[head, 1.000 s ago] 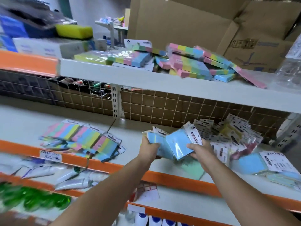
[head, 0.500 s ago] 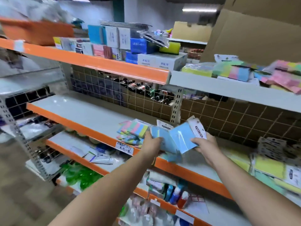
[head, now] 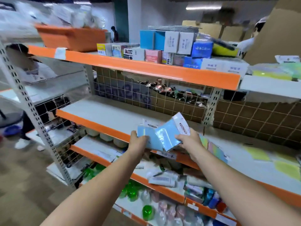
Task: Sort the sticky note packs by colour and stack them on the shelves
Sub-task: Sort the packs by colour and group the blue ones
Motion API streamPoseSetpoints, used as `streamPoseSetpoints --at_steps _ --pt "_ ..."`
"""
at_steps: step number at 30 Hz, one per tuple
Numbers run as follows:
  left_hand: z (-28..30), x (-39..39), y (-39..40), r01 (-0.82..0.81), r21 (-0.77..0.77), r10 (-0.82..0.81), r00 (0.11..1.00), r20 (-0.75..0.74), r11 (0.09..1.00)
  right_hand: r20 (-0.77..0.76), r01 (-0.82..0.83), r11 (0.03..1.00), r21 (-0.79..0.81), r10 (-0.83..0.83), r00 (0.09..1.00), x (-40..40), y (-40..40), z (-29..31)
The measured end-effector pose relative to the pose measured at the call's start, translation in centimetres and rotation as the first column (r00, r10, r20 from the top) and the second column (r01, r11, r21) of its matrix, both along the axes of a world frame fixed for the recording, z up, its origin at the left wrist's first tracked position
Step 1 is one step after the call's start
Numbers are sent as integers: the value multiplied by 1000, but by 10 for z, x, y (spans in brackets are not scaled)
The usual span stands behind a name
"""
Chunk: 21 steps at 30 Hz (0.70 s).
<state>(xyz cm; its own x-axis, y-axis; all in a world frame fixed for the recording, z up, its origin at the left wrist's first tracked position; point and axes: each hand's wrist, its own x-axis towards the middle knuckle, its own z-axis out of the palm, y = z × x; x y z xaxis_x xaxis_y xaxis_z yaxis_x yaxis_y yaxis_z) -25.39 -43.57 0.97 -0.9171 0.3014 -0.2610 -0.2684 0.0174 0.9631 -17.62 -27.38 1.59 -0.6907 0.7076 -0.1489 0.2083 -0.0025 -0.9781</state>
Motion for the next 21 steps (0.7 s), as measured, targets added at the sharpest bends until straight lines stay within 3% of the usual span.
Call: streamPoseSetpoints --at_steps 12,21 --pt "-22 -120 -63 -104 1 104 993 57 995 59 -59 995 -82 64 996 -121 -58 -21" --pt "-29 -211 -58 -3 -81 12 994 105 997 119 -4 988 -155 22 993 -199 -50 -43"
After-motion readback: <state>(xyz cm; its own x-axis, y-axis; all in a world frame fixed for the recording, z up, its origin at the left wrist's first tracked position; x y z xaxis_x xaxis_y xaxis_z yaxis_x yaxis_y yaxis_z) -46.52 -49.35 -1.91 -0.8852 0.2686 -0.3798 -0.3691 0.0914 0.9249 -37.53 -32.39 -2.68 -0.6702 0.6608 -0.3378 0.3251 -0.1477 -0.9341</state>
